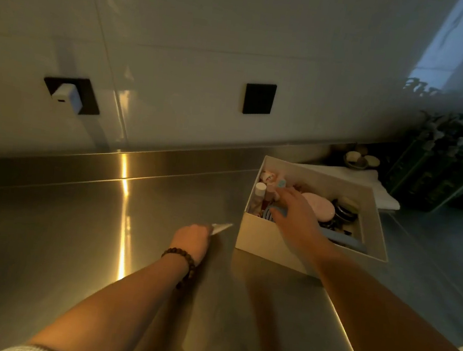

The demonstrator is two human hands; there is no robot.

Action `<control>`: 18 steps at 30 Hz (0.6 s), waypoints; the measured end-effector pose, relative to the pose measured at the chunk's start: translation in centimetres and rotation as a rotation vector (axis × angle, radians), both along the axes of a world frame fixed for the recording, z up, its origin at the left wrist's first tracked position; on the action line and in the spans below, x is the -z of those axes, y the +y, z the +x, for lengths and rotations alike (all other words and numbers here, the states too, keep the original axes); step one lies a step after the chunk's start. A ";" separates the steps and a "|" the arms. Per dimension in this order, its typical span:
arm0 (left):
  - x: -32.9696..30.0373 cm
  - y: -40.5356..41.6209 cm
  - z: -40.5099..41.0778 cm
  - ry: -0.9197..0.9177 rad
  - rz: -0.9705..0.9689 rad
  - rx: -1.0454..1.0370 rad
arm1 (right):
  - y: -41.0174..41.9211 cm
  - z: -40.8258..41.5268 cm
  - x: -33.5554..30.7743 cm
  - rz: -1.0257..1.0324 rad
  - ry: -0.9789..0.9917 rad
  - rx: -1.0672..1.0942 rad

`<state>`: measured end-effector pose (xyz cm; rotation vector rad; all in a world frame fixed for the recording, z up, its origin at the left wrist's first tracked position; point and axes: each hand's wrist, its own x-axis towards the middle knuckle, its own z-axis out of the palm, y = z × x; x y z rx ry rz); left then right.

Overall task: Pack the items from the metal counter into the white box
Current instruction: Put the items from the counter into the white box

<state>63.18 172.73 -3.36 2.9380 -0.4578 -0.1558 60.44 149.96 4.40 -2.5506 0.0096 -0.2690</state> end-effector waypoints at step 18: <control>-10.3 -16.7 4.1 -0.105 -0.124 0.367 | -12.2 -1.0 -2.2 -0.023 -0.025 0.209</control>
